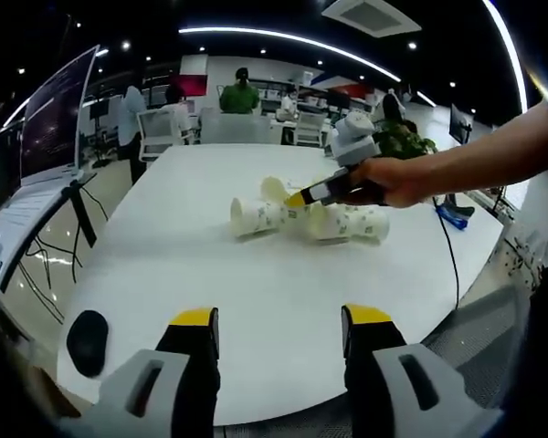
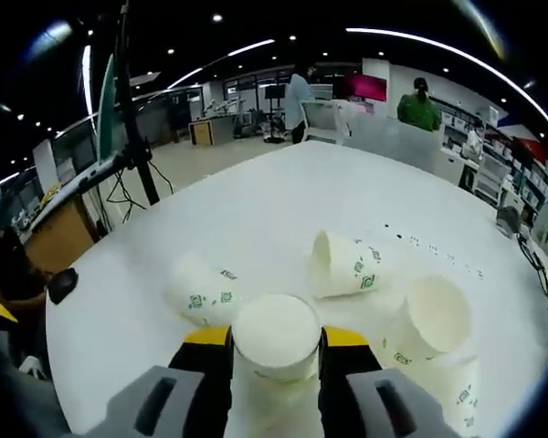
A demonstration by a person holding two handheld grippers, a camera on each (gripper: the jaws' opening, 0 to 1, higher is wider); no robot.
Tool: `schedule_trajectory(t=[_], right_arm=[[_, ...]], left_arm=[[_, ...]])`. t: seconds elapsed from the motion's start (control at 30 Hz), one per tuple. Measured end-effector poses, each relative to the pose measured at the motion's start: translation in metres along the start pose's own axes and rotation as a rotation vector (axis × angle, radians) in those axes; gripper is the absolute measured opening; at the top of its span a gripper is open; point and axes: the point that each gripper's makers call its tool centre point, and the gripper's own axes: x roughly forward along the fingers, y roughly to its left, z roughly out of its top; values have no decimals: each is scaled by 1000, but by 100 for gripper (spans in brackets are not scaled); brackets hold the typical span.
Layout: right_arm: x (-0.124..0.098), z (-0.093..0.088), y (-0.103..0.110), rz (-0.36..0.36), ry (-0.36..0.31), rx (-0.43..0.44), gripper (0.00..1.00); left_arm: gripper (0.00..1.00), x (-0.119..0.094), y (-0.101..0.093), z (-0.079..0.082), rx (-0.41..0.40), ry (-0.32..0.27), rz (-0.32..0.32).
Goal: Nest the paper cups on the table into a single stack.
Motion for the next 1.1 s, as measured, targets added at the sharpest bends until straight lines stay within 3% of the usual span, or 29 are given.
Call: schedule_trajectory(t=[0.27,0.53,0.8,1.1], right_arm=[[-7,5,0,-31,-24,8,35],[-13,12,-14,-76,-48,22,35],[-34,32,-16,-81,-116,28,35],[-74,49,10,-14,-184,-51,35]], left_arm=[[52,0,-3,1,6,1,-11],[52,-1,-4,1,11,0,-16],[52,1,-6,0,29,6,-28],[51,9,-9,1,20,1,-56]])
